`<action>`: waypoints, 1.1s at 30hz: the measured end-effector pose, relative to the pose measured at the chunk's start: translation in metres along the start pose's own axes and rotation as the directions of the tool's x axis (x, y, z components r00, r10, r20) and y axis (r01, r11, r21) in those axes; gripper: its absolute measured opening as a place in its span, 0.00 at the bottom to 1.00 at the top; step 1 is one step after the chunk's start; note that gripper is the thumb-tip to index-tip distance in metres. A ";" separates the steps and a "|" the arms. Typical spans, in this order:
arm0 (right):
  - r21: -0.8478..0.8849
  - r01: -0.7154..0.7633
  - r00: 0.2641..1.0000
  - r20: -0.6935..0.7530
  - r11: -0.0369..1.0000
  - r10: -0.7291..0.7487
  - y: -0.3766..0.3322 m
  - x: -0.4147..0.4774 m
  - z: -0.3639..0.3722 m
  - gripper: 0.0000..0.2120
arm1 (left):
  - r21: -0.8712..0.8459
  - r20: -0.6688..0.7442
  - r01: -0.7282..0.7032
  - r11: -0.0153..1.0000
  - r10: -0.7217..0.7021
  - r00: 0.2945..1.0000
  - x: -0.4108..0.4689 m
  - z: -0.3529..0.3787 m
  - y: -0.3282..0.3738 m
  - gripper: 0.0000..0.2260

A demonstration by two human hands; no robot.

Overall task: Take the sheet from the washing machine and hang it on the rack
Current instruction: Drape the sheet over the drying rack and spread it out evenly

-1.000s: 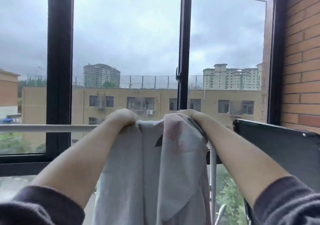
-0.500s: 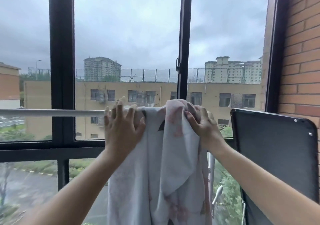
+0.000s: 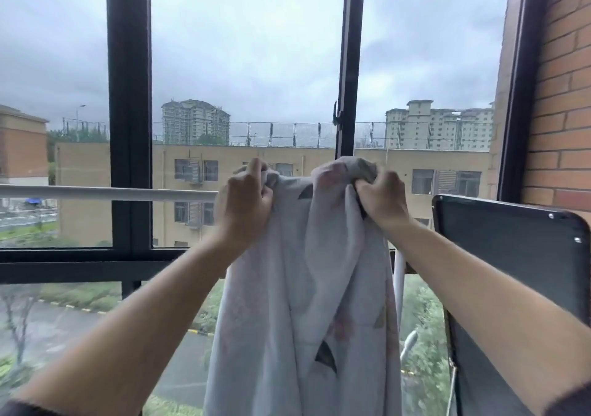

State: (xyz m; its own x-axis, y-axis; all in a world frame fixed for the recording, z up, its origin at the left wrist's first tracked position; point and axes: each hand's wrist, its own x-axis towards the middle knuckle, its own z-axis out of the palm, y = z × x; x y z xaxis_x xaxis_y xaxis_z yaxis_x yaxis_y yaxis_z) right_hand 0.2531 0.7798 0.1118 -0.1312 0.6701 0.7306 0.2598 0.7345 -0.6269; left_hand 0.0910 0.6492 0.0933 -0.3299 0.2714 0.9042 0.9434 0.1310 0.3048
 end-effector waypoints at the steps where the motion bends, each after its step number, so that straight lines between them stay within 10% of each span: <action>1: -0.010 0.008 1.000 -0.019 1.000 -0.009 -0.010 0.019 -0.002 0.14 | 0.005 -0.022 -0.021 1.000 0.021 1.000 0.017 -0.004 0.004 0.09; 5: -0.178 0.064 0.996 0.074 0.982 -0.052 -0.033 0.084 0.007 0.16 | 0.236 0.152 0.089 0.968 -0.128 0.980 0.082 0.000 -0.001 0.11; 10: -0.544 0.009 0.830 0.471 0.839 0.297 0.015 0.070 0.050 0.27 | 0.531 0.543 0.207 0.822 -0.517 0.661 0.071 0.020 -0.029 0.24; 14: -0.565 0.061 0.926 0.340 0.823 0.165 0.013 0.051 0.047 0.27 | 0.533 0.414 0.202 0.822 -0.461 0.785 0.057 0.015 -0.026 0.28; 19: -0.482 0.302 0.953 0.128 0.822 -0.275 0.040 -0.039 0.051 0.25 | 0.396 0.188 -0.057 0.917 -0.019 0.982 -0.026 0.022 -0.037 0.25; 26: -0.441 0.341 0.939 0.198 0.830 -0.281 0.082 -0.170 0.043 0.29 | 0.026 0.247 -0.051 0.998 0.044 0.968 -0.158 0.021 -0.043 0.26; 33: -0.337 0.248 0.831 0.556 0.908 -0.021 0.114 -0.304 0.005 0.27 | 0.063 0.514 0.143 0.988 -0.155 0.844 -0.308 -0.010 -0.038 0.24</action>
State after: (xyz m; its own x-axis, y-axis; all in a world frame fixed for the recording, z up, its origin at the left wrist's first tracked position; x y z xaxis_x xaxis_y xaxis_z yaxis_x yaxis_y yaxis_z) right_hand 0.3179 0.6607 -0.1831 -0.6466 0.6013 0.4695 0.5254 0.7972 -0.2973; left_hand 0.1569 0.5513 -0.1941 -0.4429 0.6989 0.5616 0.8824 0.2287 0.4112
